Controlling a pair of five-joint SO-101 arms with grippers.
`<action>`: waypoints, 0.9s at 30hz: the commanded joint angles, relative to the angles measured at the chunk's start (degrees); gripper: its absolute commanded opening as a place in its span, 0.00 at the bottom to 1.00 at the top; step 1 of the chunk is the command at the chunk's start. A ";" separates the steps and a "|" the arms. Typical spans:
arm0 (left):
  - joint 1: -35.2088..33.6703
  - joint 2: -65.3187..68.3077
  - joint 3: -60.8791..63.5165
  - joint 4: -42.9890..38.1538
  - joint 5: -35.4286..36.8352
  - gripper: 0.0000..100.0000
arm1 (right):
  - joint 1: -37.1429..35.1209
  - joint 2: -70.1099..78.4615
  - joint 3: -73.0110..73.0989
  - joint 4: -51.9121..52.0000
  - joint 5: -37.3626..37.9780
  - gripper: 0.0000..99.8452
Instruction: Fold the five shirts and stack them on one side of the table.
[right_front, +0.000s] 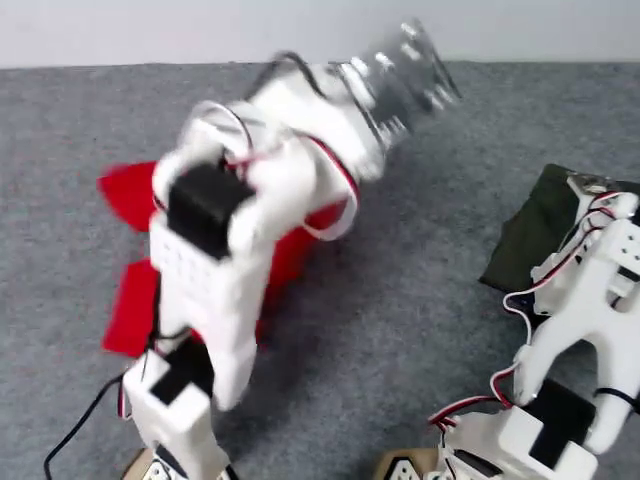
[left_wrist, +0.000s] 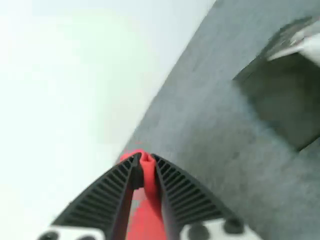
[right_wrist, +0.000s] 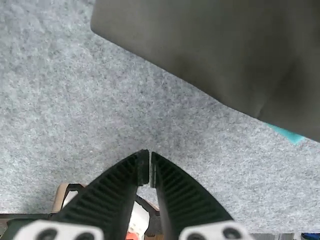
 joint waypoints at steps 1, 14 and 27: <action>1.49 -6.86 -1.98 1.23 0.53 0.01 | -0.57 -2.33 -0.44 1.80 -0.35 0.01; -19.96 -32.18 34.59 1.23 0.18 0.01 | -20.44 -2.24 -0.79 -3.91 -2.37 0.01; -49.93 -44.57 82.59 -7.30 -6.33 0.01 | -43.91 6.37 -0.79 -9.19 -2.20 0.01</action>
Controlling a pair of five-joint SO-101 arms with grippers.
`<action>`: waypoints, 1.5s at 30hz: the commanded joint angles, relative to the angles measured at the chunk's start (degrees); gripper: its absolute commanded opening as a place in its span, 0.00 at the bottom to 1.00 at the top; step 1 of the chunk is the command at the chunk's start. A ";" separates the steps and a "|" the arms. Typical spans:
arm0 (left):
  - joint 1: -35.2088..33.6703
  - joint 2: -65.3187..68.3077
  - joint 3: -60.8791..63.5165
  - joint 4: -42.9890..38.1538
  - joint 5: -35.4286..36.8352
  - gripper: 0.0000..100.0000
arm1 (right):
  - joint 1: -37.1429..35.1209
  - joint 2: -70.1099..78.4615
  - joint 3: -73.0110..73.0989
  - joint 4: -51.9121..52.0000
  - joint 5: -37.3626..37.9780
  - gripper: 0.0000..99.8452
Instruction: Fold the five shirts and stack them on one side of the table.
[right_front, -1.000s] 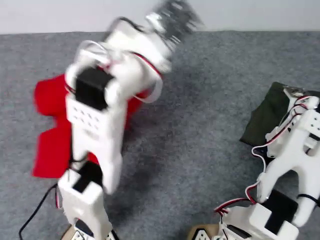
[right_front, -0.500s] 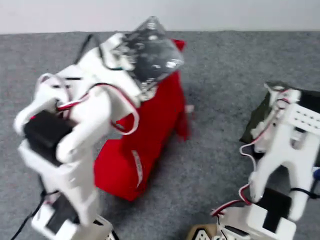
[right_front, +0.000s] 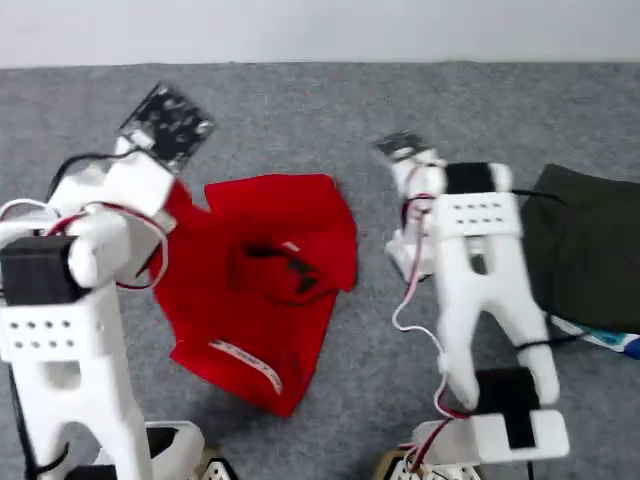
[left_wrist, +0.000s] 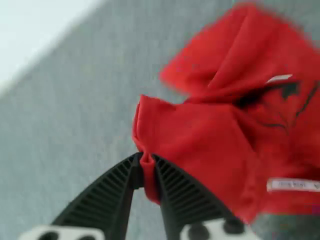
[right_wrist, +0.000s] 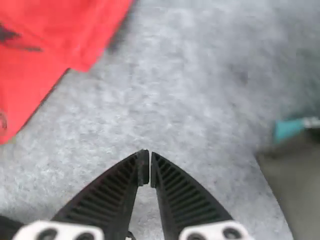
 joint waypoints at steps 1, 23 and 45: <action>-7.12 -1.93 10.24 -6.86 -0.97 0.01 | -4.26 3.65 -0.79 -0.48 1.67 0.01; -9.76 -1.67 29.93 -17.58 -0.79 0.01 | -21.76 24.31 -21.10 3.65 5.10 0.22; -9.67 -1.67 29.93 -17.49 -0.79 0.01 | -16.66 36.18 -29.27 -4.18 5.54 0.06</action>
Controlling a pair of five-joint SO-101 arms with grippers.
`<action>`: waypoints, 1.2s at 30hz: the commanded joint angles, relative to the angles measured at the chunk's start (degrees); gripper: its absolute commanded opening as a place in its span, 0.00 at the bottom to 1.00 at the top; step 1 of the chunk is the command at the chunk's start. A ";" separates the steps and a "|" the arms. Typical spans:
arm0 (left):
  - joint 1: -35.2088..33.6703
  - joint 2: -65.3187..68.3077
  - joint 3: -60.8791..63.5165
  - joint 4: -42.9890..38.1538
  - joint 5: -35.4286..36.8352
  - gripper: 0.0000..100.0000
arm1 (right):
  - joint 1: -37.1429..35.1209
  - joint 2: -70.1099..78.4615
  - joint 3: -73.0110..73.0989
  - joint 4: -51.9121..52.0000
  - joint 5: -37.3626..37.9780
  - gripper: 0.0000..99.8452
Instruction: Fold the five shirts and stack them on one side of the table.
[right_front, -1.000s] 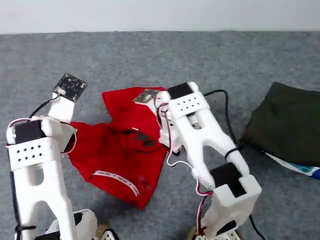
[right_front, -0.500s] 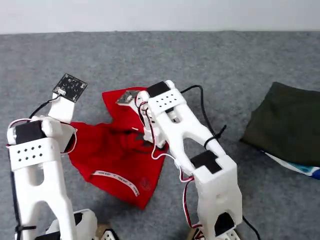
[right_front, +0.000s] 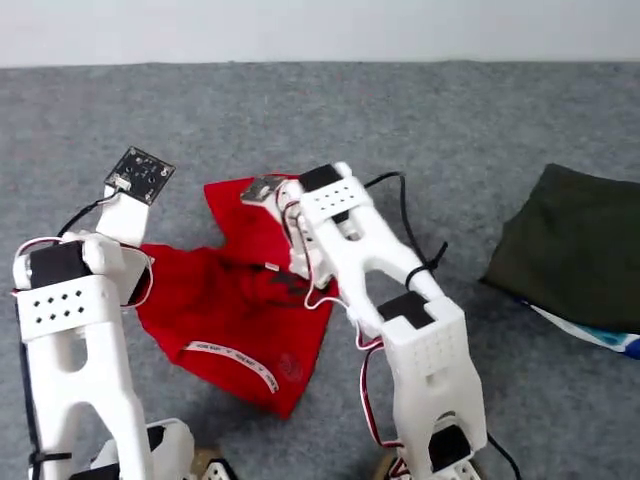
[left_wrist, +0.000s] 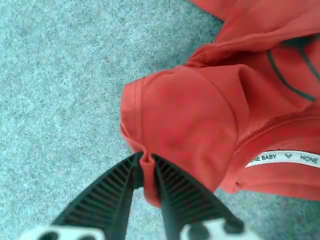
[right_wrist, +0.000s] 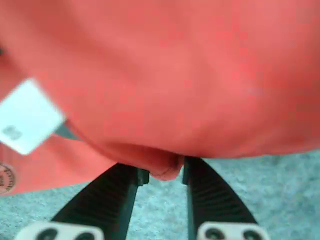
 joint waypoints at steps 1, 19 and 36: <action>-0.18 -1.58 -0.22 -0.53 -0.35 0.01 | 2.33 -0.48 -3.87 -0.04 0.44 0.03; -0.09 -2.02 -12.97 -0.62 6.95 0.01 | 7.43 -9.71 -28.31 14.73 6.42 0.01; 11.34 -1.93 -44.79 -21.63 9.32 0.01 | 17.27 -32.75 -52.92 12.44 22.68 0.01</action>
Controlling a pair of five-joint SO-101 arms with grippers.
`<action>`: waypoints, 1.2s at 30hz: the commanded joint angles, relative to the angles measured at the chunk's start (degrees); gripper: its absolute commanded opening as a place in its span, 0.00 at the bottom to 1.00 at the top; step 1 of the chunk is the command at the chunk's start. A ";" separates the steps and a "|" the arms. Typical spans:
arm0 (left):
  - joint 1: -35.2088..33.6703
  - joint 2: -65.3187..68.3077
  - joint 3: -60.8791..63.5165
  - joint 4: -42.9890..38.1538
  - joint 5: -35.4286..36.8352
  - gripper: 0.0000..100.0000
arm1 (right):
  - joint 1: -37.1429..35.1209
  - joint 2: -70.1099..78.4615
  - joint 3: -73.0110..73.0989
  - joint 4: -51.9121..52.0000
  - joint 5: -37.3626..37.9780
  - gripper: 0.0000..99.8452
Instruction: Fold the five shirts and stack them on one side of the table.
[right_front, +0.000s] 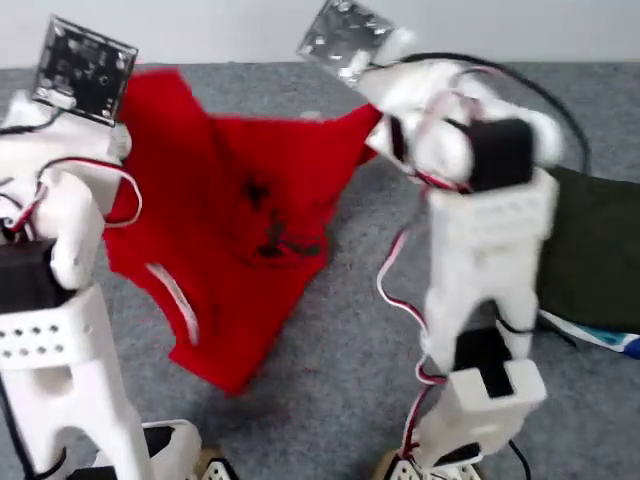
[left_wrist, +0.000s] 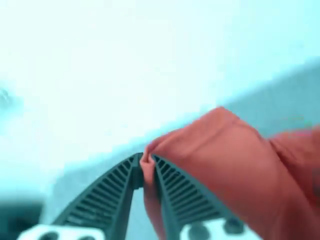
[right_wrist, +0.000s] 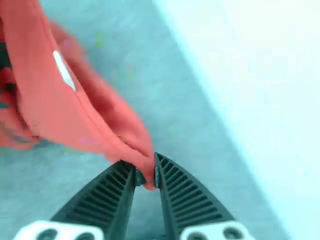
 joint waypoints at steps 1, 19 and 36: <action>2.37 -1.76 -7.52 -8.18 -0.18 0.01 | 3.30 -6.29 -8.62 -0.22 3.78 0.01; 4.57 -1.85 -29.49 0.88 -14.51 0.01 | 16.40 -19.65 -18.55 -2.15 8.00 0.01; 4.48 -1.32 -48.92 8.88 -14.59 0.01 | 28.97 -33.98 -0.88 2.33 11.69 0.01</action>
